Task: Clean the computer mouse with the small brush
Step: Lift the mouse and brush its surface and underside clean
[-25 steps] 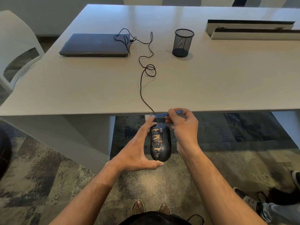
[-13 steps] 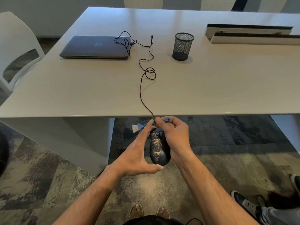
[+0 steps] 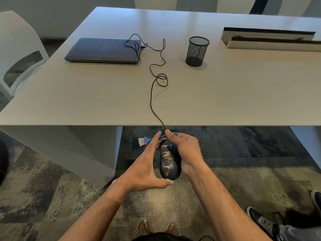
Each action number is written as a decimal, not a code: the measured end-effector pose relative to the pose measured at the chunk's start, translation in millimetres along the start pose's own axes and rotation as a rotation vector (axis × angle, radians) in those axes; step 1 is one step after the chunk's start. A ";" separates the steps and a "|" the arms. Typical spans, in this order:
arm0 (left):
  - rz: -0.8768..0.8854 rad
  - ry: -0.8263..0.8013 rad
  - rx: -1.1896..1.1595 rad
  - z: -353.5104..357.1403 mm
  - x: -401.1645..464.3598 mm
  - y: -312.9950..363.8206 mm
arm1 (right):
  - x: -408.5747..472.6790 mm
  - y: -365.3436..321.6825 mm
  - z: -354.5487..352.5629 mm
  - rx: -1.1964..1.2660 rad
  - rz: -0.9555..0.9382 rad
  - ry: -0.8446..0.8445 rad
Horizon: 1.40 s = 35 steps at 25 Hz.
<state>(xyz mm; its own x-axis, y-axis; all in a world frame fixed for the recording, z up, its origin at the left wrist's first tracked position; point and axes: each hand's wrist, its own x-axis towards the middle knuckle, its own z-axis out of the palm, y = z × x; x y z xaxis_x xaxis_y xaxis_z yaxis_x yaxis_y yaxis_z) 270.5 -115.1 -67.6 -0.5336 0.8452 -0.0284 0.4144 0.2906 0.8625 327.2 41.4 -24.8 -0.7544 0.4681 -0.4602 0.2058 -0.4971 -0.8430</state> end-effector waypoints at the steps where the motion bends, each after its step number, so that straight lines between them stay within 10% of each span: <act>1: -0.005 0.006 -0.002 -0.1 0.6 0.2 | 1.7 0.3 0.0 0.010 0.032 -0.003; 20: -0.039 0.091 -0.072 -5.8 7.7 -5.4 | -6.3 30.0 -54.3 0.087 -0.093 -0.413; 35: -0.044 0.024 -0.084 -16.8 8.6 -0.6 | 8.3 32.3 -55.5 0.003 -0.143 -0.429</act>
<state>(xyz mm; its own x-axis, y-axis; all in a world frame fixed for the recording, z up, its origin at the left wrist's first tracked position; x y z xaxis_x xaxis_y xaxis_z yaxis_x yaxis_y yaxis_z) 253.3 -115.6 -59.8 -0.5680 0.8212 -0.0556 0.3278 0.2876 0.8999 362.1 69.8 -71.2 -0.9654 0.1874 -0.1814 0.0793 -0.4516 -0.8887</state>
